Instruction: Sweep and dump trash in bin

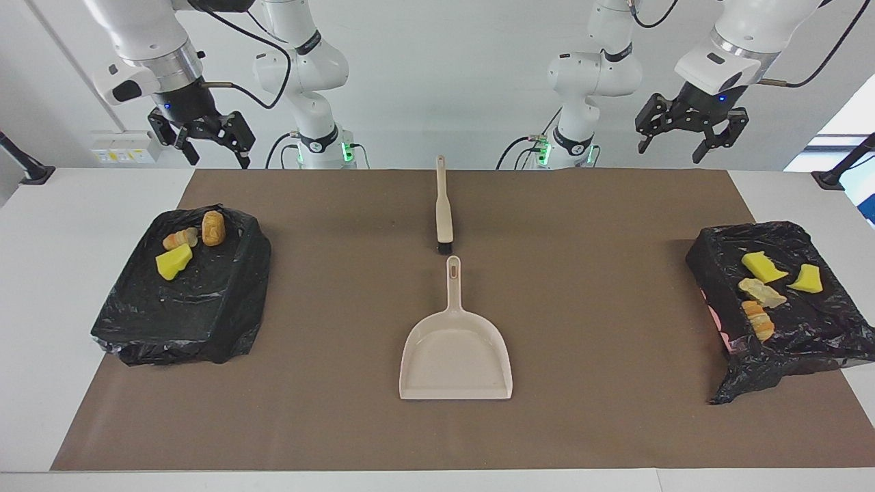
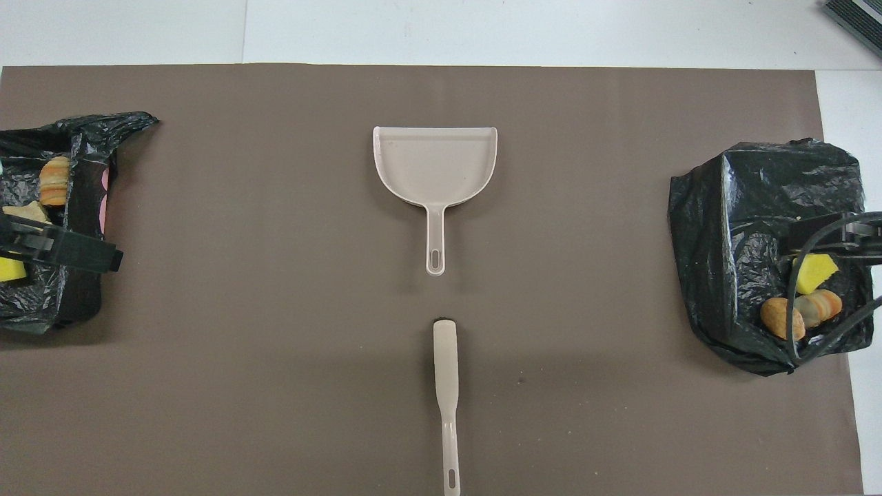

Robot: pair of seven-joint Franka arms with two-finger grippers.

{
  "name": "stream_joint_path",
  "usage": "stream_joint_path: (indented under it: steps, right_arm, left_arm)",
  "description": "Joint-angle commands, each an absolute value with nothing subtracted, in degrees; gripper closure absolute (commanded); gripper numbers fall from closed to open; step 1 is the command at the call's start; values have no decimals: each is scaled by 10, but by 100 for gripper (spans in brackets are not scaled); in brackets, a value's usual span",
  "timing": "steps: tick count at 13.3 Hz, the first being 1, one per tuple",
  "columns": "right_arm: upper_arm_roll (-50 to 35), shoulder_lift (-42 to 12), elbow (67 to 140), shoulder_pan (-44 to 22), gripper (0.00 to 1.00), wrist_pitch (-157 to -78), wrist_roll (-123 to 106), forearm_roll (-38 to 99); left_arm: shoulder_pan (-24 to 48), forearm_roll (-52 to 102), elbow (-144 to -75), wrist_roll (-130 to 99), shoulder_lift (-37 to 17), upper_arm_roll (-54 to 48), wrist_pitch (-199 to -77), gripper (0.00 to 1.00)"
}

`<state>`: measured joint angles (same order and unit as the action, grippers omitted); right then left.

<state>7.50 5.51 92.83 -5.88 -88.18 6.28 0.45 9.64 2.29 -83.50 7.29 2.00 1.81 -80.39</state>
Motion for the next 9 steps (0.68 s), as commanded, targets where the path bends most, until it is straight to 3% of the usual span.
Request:
stream_joint_path:
  steps: [1, 3, 5, 9]
  right_arm:
    - [77, 60, 932, -59, 0, -888, 56, 9]
    - [77, 60, 932, -60, 0, -888, 56, 9]
    - [77, 60, 932, -59, 0, -889, 56, 9]
    - [77, 60, 932, -60, 0, -888, 56, 9]
  left_arm:
    - [75, 24, -797, 83, -10, 15, -785, 0]
    - [68, 21, -759, 83, -41, 10, -770, 0]
    - [69, 20, -760, 83, -33, 11, -772, 0]
    - [70, 21, -831, 85, 16, 11, -786, 0]
